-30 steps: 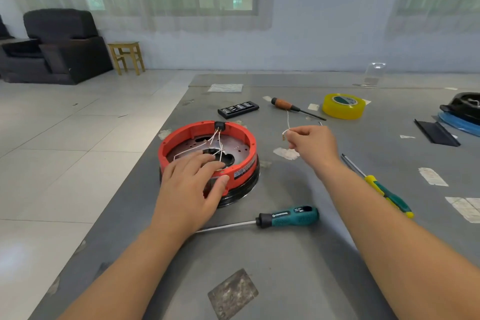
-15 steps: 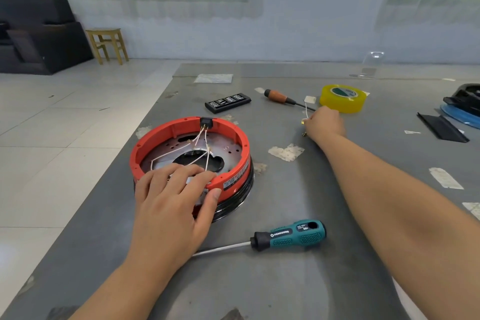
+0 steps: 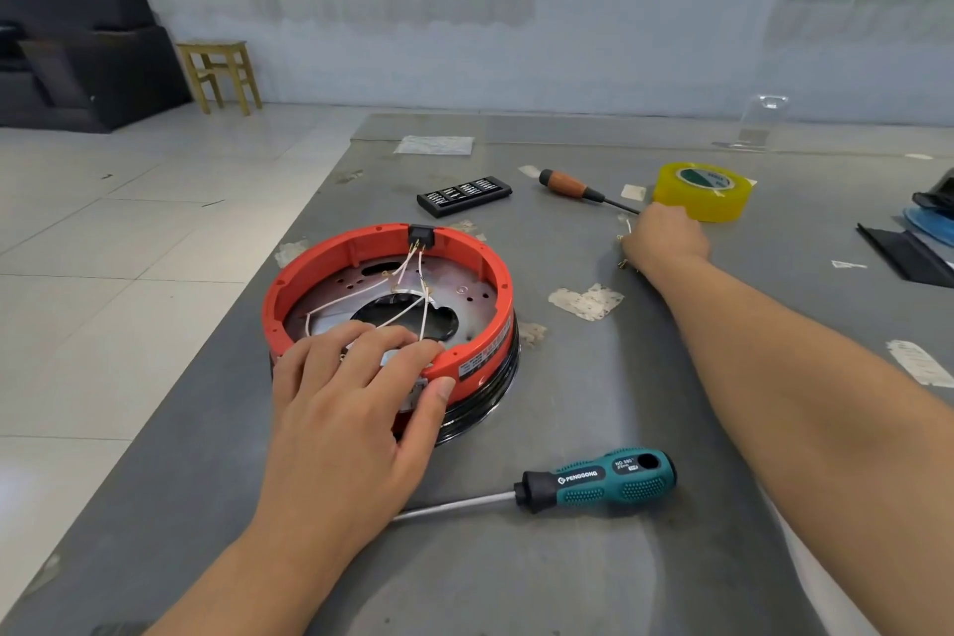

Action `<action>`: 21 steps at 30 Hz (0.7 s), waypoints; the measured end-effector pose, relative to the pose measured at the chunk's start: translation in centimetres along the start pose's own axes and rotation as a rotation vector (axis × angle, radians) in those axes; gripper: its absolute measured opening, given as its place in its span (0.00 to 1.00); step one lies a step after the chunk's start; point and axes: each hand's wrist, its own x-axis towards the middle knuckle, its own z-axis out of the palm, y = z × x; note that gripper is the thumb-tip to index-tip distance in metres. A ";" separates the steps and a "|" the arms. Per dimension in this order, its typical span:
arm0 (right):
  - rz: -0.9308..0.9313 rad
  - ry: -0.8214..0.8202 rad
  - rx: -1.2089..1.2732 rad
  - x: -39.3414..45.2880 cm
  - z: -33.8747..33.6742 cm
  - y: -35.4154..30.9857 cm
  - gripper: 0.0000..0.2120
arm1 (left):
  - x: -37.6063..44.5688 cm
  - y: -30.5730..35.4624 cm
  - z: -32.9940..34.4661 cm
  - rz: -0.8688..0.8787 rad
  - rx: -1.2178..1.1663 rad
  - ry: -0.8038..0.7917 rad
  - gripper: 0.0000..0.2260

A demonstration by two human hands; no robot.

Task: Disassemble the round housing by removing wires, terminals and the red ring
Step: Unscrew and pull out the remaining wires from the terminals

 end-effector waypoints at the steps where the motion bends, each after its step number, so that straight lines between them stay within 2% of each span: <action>1: -0.006 -0.004 -0.008 0.0 0.0 0.0 0.13 | 0.0 0.0 0.0 -0.001 -0.002 0.001 0.14; 8: -0.020 -0.032 0.002 -0.9 -0.7 0.2 0.13 | 0.2 -0.1 0.0 -0.005 -0.005 -0.015 0.15; 11: -0.058 -0.006 0.094 -2.2 -1.9 0.3 0.13 | 0.2 -0.1 -0.2 -0.011 -0.015 -0.039 0.16; 15: -0.256 -0.010 0.324 -7.5 -3.8 -1.3 0.15 | 0.3 -0.1 -0.5 -0.018 -0.054 -0.061 0.18; 19: -0.577 -0.105 0.486 -14.9 -4.9 -3.2 0.17 | 0.7 -0.3 -0.9 -0.043 -0.175 -0.018 0.18; 21: -0.661 -0.156 0.583 -18.1 -5.2 -3.6 0.19 | 0.7 -0.6 -1.3 -0.067 -0.268 0.022 0.17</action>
